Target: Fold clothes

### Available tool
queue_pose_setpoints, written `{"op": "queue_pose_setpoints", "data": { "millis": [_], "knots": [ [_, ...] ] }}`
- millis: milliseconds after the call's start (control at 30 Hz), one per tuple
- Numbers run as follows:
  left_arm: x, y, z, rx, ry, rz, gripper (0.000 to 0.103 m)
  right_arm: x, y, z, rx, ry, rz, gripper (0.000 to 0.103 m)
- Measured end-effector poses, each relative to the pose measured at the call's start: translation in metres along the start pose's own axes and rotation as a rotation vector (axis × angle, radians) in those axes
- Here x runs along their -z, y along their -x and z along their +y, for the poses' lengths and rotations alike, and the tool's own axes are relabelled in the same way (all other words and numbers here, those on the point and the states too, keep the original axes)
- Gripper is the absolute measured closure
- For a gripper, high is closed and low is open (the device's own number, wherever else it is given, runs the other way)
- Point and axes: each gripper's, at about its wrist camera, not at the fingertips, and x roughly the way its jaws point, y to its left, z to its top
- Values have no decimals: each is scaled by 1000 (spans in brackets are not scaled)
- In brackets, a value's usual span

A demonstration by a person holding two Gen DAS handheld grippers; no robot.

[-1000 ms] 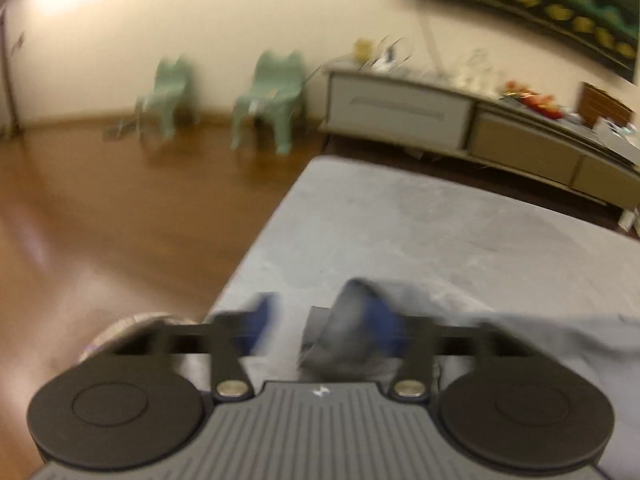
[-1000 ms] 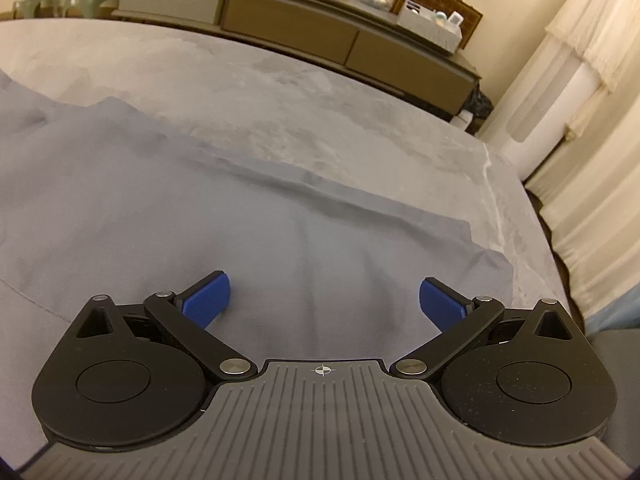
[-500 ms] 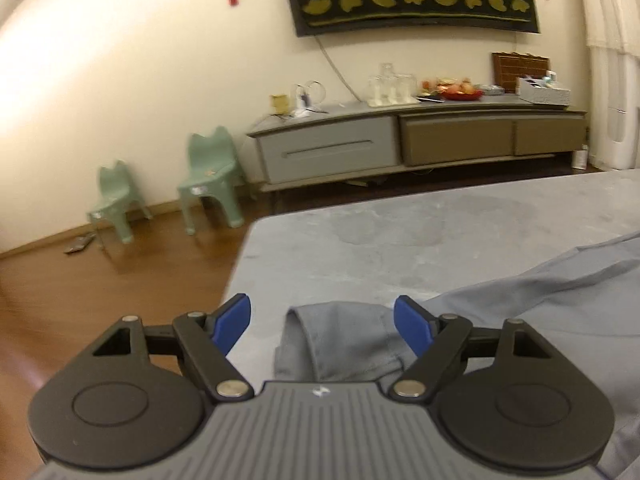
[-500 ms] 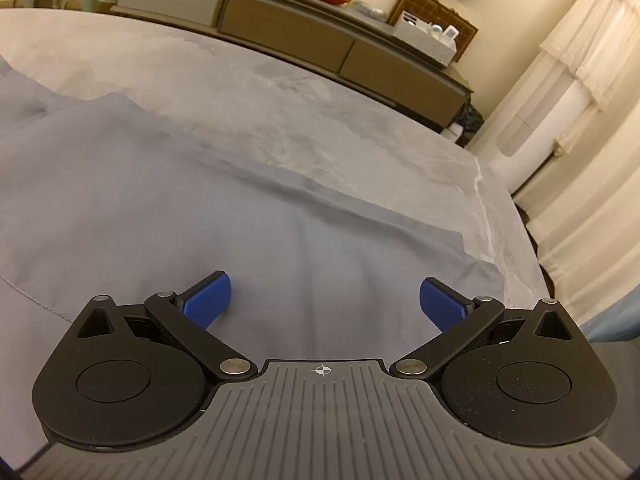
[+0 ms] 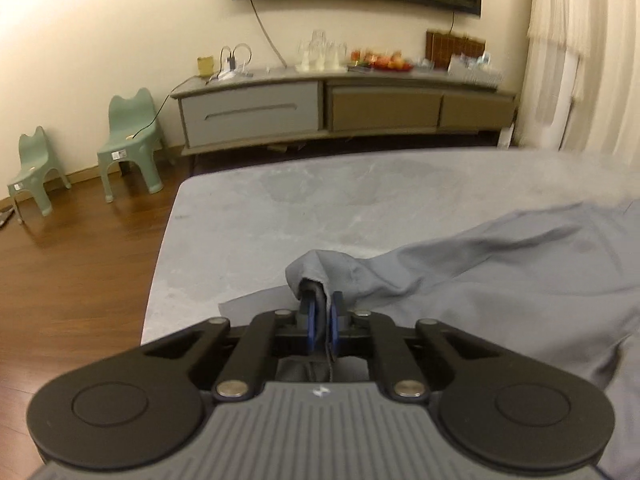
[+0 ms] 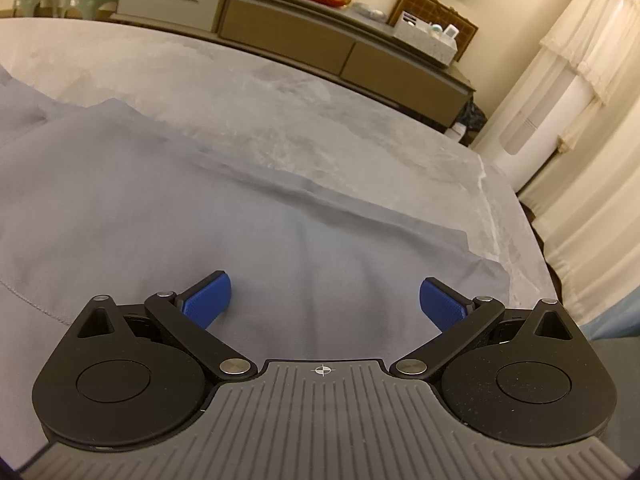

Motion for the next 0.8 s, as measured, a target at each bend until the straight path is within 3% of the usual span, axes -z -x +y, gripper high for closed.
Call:
{"op": "queue_pose_setpoints", "data": {
  "millis": [67,133,200,267,333,367,400,467,533,567,733,800],
  "knots": [
    [-4,1,-1,10,-9,-6,96,0,0,0,1,-3,-2,2],
    [-8,-3,-7,-2,-53,2,88,0,-1,1,3,-12,-3,2],
    [-7,-8,-15,-8,-87,21,54,0,0,1,5,-16,-6,2],
    [-4,-17,-21,-5,-108,56,39,1,0,2,7,-18,-8,2],
    [0,-27,-24,-40,-109,75,50,1,0,2,9,-19,-9,2],
    [1,-28,-23,-47,-87,68,87,1,0,2,9,-19,-10,2],
    [-1,-23,-18,-33,-37,42,92,1,-1,2,10,-18,-11,2],
    [-6,-12,-5,-4,88,-17,95,1,-1,2,7,-18,-13,2],
    [-13,4,29,20,307,-95,98,1,-1,0,2,-24,-17,2],
    [-15,2,44,11,386,-86,98,1,-1,0,-1,-27,-18,2],
    [-15,-47,64,-115,491,118,97,0,-4,-1,-62,-52,-27,2],
    [-12,-60,64,-172,533,152,93,-1,-4,-1,-66,-43,-29,2]
  ]
}}
